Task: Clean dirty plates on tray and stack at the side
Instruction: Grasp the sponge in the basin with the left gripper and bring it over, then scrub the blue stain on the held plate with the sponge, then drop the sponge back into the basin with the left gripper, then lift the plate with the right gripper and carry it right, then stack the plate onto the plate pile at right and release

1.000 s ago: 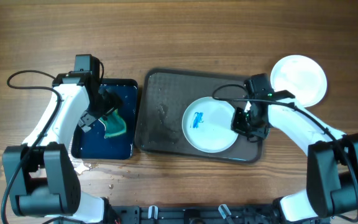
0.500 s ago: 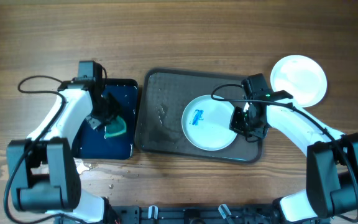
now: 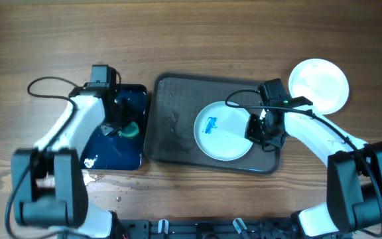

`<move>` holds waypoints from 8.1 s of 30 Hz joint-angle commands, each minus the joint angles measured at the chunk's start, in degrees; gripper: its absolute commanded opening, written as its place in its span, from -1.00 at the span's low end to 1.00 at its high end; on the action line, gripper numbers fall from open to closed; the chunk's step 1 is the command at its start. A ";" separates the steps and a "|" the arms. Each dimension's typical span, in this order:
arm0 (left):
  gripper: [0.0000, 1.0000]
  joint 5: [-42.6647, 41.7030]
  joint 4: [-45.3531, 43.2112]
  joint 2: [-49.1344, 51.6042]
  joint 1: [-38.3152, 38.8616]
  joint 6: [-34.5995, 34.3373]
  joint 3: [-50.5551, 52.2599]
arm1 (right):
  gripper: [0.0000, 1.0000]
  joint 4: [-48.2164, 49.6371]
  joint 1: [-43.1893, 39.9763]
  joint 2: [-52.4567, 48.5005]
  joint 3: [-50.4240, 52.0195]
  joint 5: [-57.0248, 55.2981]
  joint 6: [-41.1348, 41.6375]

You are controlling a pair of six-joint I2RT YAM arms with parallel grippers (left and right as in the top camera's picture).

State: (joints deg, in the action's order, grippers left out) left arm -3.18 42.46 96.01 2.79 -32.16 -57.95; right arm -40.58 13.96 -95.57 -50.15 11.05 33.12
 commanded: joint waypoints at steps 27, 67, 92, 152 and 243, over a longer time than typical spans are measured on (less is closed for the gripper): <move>-0.92 -13.09 -6.16 -10.75 22.58 -7.48 -2.12 | -0.91 -0.37 0.13 -0.63 0.39 -3.13 -1.66; -0.92 -28.87 -31.12 14.27 38.01 -10.56 -2.14 | -0.92 -0.94 0.13 -0.63 0.37 -2.01 -1.46; -0.92 -32.92 -28.37 14.38 33.94 -12.07 -2.12 | -0.91 -2.34 0.13 -0.63 0.37 -2.03 -1.46; 1.00 -2.16 7.80 -11.63 -6.01 4.76 -2.19 | -0.91 -2.12 0.02 -0.26 -3.13 -3.58 -4.50; 1.00 -4.90 9.25 -15.10 -19.34 -3.23 -2.16 | -0.91 -46.82 -30.29 -26.80 -65.94 -16.87 -12.66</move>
State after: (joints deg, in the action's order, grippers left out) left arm -7.62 52.66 80.62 -18.28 -34.85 -60.10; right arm -87.11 -11.79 -122.78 -119.22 -4.99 21.58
